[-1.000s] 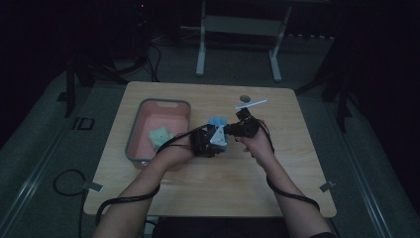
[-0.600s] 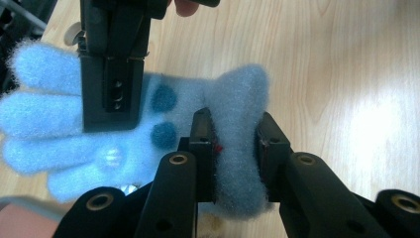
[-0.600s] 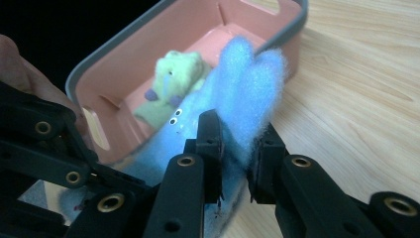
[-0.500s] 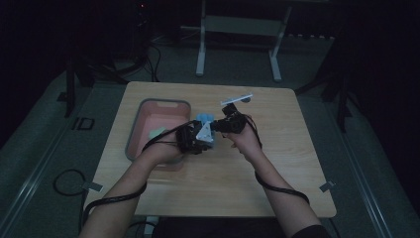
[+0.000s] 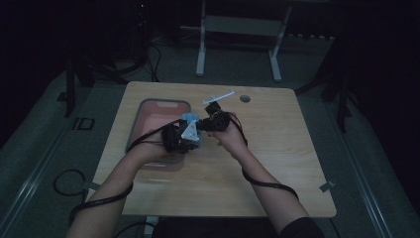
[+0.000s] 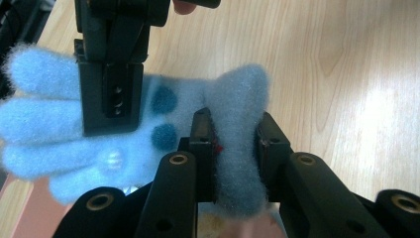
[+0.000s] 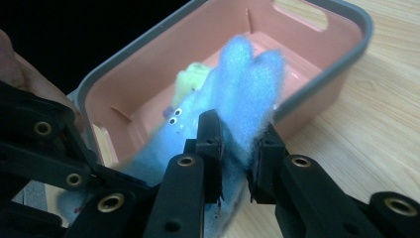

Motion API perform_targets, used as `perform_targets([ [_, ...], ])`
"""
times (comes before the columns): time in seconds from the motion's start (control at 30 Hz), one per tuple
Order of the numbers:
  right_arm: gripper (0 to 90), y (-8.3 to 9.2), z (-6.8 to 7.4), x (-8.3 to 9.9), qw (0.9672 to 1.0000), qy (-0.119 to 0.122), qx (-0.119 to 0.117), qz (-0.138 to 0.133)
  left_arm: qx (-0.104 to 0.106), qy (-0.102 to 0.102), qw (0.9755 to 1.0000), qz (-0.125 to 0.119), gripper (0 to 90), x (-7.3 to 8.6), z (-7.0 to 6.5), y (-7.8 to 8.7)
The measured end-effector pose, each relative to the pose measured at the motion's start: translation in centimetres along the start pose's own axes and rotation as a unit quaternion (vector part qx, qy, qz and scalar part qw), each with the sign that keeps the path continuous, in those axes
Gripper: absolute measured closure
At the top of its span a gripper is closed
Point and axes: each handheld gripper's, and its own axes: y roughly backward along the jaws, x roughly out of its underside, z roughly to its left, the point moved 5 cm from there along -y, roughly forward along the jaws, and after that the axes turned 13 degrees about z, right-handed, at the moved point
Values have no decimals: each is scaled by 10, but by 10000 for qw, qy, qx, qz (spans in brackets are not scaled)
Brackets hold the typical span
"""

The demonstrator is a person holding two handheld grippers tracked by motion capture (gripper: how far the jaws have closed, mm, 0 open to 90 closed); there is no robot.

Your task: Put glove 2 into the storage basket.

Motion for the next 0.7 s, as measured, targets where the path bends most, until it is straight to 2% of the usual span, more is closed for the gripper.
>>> perform_targets([
  [0.13, 782, -7, 6, -8, 9999, 109, -14, 16, -34, 12, 10000, 53, 750, 9, 3, 1],
  [0.7, 782, -40, 25, -36, 9996, 225, -140, 95, 1, 180, 9996, 226, 749, 49, 16, 5],
])
